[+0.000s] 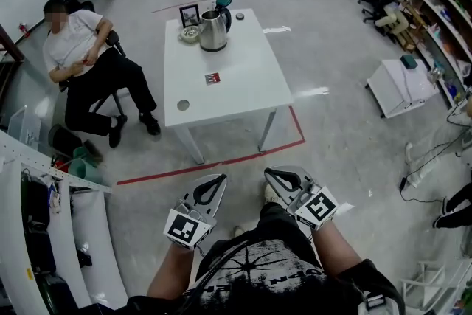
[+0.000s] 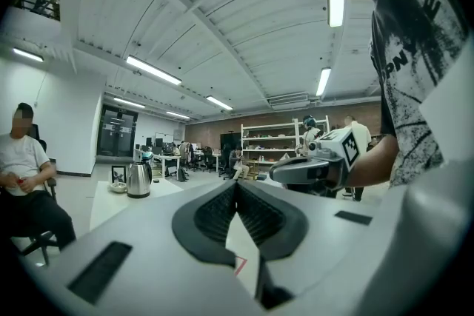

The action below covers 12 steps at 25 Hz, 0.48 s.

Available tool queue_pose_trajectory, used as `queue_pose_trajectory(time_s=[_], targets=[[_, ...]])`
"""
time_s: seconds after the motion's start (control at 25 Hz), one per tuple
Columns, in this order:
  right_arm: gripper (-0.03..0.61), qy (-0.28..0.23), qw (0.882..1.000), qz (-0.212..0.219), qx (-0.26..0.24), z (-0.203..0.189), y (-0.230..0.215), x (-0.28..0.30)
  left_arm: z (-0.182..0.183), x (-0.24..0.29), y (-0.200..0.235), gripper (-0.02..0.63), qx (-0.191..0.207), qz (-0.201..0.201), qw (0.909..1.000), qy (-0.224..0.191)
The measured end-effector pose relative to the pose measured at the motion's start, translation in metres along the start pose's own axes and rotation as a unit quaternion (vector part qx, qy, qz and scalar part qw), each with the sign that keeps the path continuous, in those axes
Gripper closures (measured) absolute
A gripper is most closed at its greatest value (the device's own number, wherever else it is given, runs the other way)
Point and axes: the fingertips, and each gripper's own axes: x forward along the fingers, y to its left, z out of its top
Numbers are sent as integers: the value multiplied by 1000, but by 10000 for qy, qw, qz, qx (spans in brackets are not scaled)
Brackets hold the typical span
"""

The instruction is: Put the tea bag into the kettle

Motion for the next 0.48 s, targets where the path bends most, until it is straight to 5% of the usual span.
queue_pose_trajectory(time_s=[0.48], targets=[[568,88,9992,366,138,-19,-89,48,-10,71,53,606,-142,372,9989,254]])
